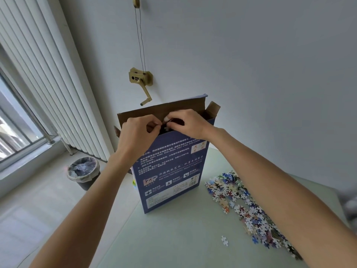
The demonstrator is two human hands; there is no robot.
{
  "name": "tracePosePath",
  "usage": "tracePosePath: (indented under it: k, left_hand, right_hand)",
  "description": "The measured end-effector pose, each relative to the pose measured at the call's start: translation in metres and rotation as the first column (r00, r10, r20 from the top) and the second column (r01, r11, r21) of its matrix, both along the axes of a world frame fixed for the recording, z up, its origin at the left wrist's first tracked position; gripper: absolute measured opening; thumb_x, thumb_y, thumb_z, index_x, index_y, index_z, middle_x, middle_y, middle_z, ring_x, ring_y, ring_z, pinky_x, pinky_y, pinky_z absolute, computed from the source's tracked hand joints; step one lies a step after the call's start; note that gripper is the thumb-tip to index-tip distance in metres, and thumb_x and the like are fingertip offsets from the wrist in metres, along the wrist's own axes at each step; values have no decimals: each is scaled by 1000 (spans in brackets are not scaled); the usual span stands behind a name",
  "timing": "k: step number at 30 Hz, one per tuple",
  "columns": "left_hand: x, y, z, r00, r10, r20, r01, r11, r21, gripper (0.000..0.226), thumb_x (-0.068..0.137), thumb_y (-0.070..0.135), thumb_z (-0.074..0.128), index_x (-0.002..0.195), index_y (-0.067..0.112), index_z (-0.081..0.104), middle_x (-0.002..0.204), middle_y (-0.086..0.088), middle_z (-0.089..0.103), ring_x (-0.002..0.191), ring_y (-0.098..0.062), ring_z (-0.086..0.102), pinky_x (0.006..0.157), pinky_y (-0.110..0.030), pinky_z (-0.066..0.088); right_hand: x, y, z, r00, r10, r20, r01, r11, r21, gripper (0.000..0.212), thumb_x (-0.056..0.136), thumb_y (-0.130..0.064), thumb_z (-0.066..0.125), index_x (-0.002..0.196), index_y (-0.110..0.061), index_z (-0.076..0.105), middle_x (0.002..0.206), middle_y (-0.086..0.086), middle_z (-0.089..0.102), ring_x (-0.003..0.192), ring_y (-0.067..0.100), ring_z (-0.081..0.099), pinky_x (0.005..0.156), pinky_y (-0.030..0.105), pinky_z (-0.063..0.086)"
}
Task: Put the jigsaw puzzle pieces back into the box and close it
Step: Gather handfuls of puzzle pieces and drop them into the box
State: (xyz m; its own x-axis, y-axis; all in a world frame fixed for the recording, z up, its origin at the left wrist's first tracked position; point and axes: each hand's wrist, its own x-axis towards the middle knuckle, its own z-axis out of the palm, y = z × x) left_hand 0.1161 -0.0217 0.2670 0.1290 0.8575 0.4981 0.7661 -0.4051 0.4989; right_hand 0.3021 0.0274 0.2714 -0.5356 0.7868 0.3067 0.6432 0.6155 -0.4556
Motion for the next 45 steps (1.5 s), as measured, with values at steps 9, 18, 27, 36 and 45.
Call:
tracePosePath:
  k: [9, 18, 27, 36, 45]
  left_hand:
    - [6, -8, 2, 986, 23, -167, -16, 999, 43, 16, 86, 34, 63, 101, 30, 70, 82, 10, 71, 74, -8, 64, 60, -21, 47]
    - [9, -15, 3, 974, 47, -220, -28, 996, 85, 19, 89, 33, 59, 105, 28, 68, 87, 9, 71, 78, -12, 65, 60, -21, 45]
    - [34, -62, -37, 961, -157, -227, 243, 871, 427, 18, 92, 25, 56, 98, 17, 70, 88, 3, 72, 83, -14, 65, 59, -20, 48]
    - [79, -153, -168, 866, -496, -70, 451, 832, -322, 27, 89, 30, 58, 115, 27, 62, 104, 8, 67, 94, -10, 61, 80, -32, 54]
    - [84, -241, -278, 691, -659, -297, 89, 486, -870, 110, 64, 52, 78, 148, 18, 15, 140, -12, 25, 126, -29, 30, 104, -37, 35]
  right_hand:
    - [0, -9, 9, 958, -224, 180, 199, 969, 148, 30, 92, -39, 52, 110, -20, 65, 110, 0, 66, 99, 19, 59, 78, 34, 48]
    - [1, -24, 12, 962, -272, 14, 261, 937, 231, 18, 90, -24, 59, 102, -16, 70, 98, 2, 70, 88, 17, 63, 74, 33, 53]
    - [39, -154, -76, 896, -414, -163, 444, 807, 389, 18, 86, -14, 64, 103, -7, 68, 95, 6, 71, 84, 18, 65, 74, 18, 47]
    - [101, -320, -228, 714, -660, 234, 701, 667, -253, 35, 86, -10, 59, 121, -12, 58, 118, 4, 57, 112, 24, 49, 84, 30, 45]
    - [88, -423, -291, 387, -753, 533, 806, -5, -592, 62, 82, -37, 63, 133, -17, 34, 126, 14, 34, 115, 37, 40, 93, 37, 38]
